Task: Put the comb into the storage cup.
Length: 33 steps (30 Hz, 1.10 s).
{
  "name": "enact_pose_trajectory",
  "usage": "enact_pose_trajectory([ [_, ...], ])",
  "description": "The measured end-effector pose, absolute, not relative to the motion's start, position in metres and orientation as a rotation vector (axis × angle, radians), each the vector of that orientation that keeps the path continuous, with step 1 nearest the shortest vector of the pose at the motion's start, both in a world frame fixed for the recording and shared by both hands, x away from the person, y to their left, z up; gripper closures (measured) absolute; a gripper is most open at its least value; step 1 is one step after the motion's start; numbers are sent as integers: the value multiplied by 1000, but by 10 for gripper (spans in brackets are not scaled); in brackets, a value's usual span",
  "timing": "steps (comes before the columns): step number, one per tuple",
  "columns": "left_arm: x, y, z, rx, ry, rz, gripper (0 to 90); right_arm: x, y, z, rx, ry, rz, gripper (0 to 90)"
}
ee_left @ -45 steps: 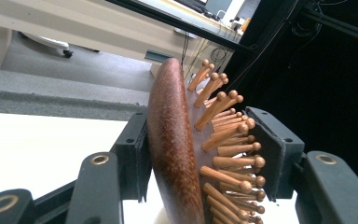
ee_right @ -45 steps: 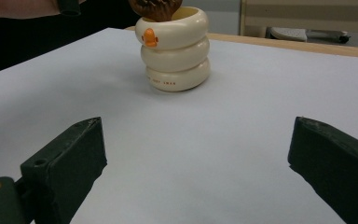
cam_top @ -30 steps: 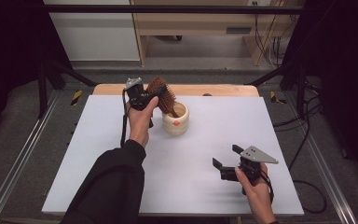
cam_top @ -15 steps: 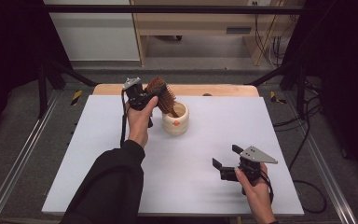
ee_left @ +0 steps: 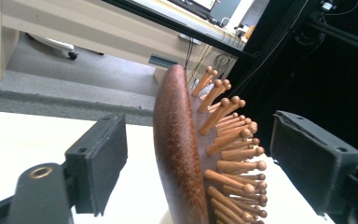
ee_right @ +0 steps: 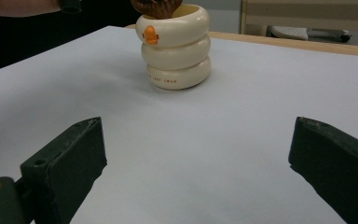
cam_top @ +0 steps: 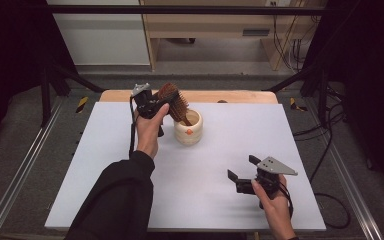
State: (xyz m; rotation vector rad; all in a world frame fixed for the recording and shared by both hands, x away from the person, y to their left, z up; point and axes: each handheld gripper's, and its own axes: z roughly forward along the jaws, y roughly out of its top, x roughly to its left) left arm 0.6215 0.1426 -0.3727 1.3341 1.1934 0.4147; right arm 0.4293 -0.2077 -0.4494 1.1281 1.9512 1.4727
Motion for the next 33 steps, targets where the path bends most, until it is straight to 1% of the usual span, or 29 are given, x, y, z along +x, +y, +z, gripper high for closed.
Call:
enact_pose_trajectory([
  [4, 621, 144, -373, 1333, 1201, 419, 127, 429, -208, -449, 1129, 1951, 1473, 42],
  [8, 618, 144, -374, 1331, 1200, 425, 109, 430, -207, -450, 1130, 1950, 1473, 42],
  [23, 595, 145, -369, 1367, 1147, 468, 96, 430, -206, -450, 1126, 1952, 1467, 42],
  [33, 580, 155, -368, 1367, 1127, 488, 54, 433, -205, -452, 1110, 1973, 1438, 40],
])
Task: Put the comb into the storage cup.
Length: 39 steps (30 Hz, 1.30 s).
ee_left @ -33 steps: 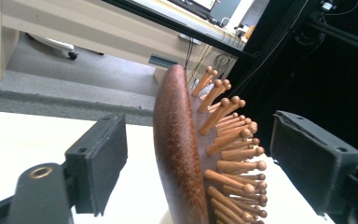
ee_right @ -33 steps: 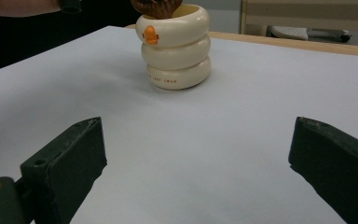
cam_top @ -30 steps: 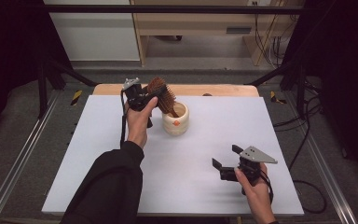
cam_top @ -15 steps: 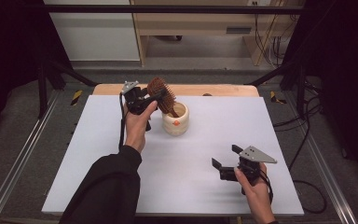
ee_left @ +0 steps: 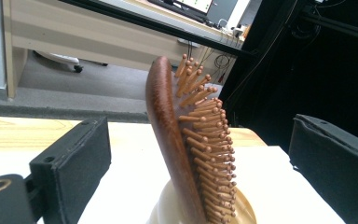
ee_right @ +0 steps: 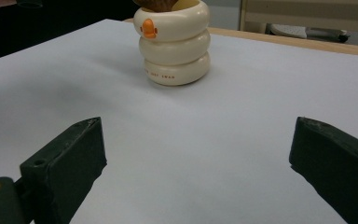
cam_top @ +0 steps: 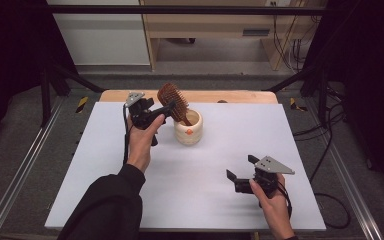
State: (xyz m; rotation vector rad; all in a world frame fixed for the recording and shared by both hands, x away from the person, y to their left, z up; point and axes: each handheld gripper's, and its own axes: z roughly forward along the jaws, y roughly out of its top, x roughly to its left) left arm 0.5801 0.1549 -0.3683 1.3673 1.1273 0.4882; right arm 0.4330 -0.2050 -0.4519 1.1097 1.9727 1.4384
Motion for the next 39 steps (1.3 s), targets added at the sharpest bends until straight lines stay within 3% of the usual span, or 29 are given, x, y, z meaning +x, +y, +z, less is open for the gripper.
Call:
enact_pose_trajectory([
  [39, 522, 201, -354, 1395, 1063, 582, 35, 432, -202, -451, 1093, 1981, 1409, 40],
])
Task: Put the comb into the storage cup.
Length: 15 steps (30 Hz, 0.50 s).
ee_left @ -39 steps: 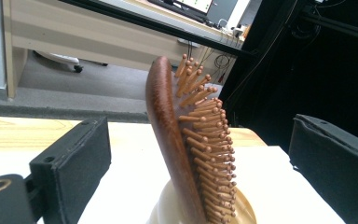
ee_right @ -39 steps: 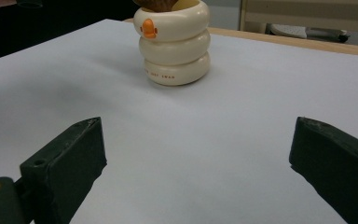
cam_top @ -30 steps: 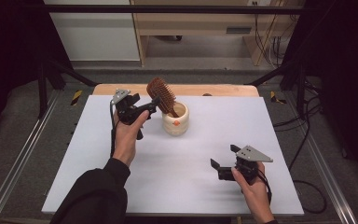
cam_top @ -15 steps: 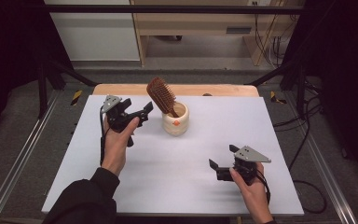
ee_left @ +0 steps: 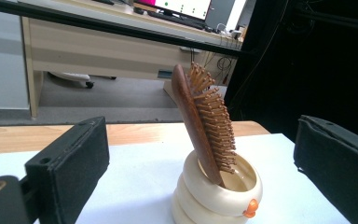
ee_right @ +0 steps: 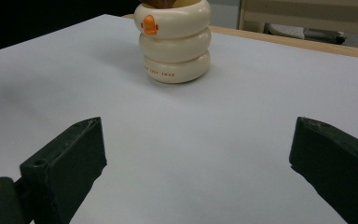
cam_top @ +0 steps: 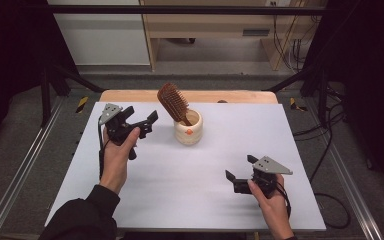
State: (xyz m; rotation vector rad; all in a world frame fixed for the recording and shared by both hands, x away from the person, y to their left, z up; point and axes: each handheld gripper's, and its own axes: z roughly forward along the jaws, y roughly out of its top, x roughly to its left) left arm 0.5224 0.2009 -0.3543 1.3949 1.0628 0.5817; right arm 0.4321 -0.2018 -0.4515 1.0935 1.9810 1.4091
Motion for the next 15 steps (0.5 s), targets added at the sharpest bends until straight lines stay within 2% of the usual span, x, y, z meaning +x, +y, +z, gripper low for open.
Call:
enact_pose_trajectory([
  [15, 511, 209, -344, 1383, 1042, 585, 39, 432, -201, -451, 1091, 1985, 1405, 40],
])
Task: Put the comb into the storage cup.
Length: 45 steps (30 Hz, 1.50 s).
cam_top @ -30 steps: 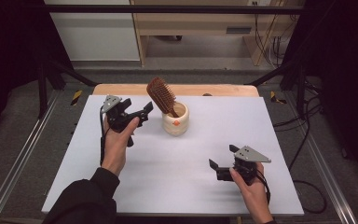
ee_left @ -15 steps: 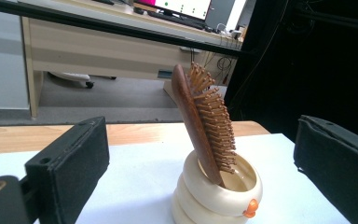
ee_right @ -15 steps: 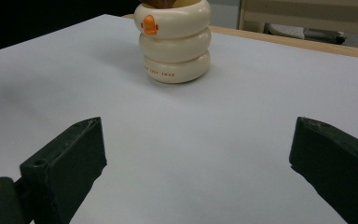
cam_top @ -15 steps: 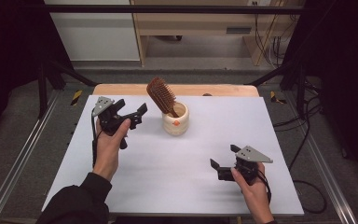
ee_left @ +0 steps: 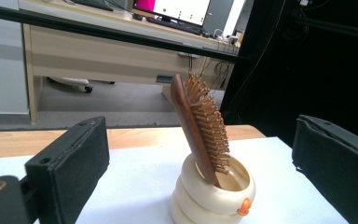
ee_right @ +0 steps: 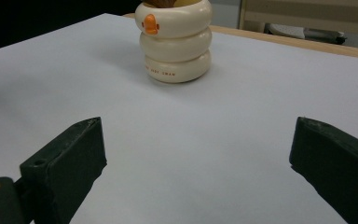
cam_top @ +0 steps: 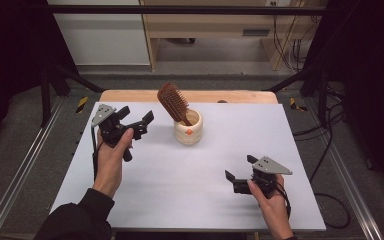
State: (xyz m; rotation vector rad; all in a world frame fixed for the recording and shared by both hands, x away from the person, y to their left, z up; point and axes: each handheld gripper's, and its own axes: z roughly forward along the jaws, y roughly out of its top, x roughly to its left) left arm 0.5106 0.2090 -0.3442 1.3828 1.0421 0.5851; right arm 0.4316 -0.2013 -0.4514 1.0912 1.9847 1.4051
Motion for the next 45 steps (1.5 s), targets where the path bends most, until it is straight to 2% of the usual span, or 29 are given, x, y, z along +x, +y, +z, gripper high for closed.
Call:
enact_pose_trajectory([
  [28, 480, 236, -322, 1383, 995, 683, 29, 426, -208, -446, 1081, 1943, 1473, 47],
  [45, 462, 273, -340, 1395, 956, 714, 28, 416, -220, -443, 1107, 1878, 1443, 45],
])
